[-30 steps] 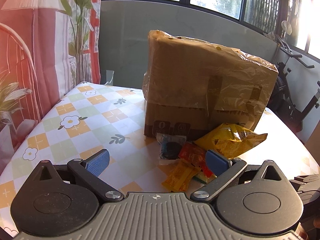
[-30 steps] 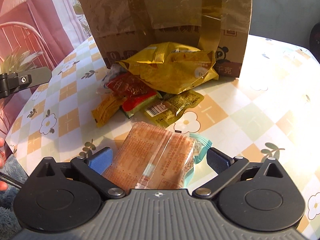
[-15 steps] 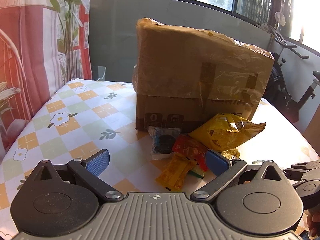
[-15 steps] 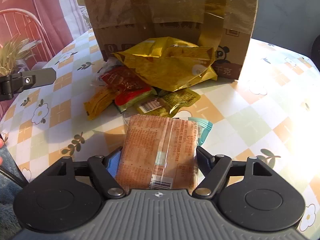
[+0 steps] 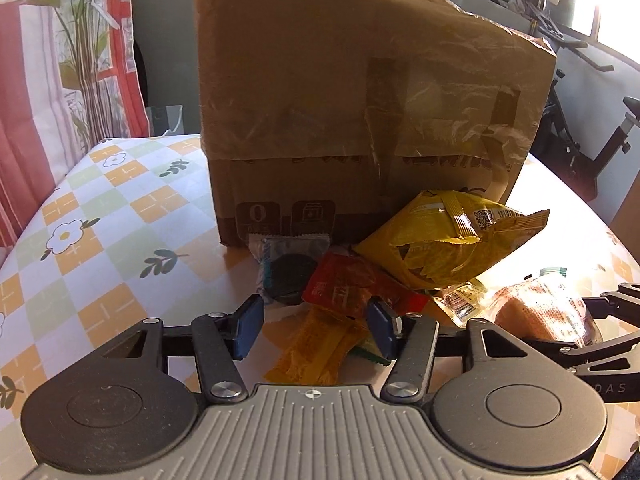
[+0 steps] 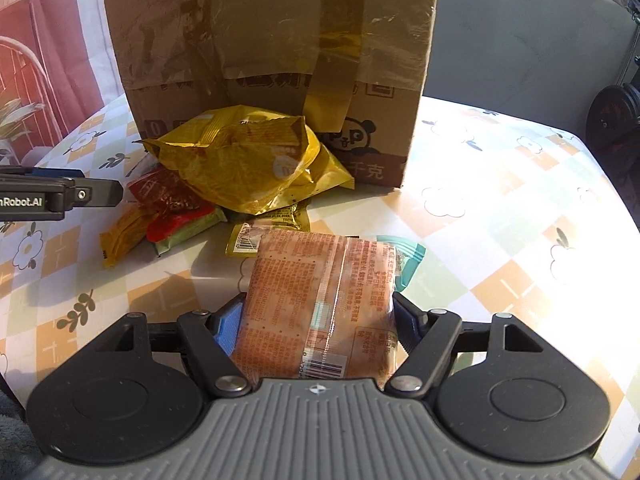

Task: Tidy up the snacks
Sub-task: 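Grasp the orange biscuit pack with the right tool while the left tool grasps a red candy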

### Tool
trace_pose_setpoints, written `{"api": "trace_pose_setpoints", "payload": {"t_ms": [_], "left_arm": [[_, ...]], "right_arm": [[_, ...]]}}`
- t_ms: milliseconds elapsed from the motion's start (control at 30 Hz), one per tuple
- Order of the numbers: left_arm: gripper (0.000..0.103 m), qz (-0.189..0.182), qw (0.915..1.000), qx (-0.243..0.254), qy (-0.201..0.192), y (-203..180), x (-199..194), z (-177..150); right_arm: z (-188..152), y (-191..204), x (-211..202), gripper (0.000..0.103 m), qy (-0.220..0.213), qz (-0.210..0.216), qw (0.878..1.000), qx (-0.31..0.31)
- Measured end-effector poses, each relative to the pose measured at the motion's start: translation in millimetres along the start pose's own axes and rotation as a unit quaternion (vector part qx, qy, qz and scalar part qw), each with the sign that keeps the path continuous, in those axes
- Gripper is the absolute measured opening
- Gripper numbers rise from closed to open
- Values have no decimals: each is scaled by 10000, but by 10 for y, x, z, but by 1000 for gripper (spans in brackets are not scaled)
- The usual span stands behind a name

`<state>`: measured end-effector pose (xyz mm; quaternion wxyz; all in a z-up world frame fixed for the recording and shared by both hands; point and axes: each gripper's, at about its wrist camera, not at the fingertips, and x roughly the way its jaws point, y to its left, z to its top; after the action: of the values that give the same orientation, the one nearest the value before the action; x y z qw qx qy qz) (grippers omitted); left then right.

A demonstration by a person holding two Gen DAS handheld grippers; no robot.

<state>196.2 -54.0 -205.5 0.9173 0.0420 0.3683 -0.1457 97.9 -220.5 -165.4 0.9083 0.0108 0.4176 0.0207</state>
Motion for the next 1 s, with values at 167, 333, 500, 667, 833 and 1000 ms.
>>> {"api": "trace_pose_setpoints", "payload": {"t_ms": [167,333,500,667,833,1000], "left_arm": [[59,-128,9999,-104,-10,-101,154,68],[60,-69,10000,31,36,-219,325,47],[60,29,9999,112,-33,-290,367,53],[65,-46,9996,277,-34,-361,377,8],[67,-115,9995,280,-25,-379,392,-11],[64,-170,9986,484,-124,-407,391,-64]], "right_arm": [[12,-68,3,74,-48,19,10000,34],[2,-85,-5,74,-75,103,9999,94],[-6,-106,-19,74,-90,155,9998,123],[-9,-111,-25,74,-93,172,9997,135],[-9,-103,-24,74,-88,163,9997,130],[-8,-103,-25,74,-85,157,9998,127]]}}
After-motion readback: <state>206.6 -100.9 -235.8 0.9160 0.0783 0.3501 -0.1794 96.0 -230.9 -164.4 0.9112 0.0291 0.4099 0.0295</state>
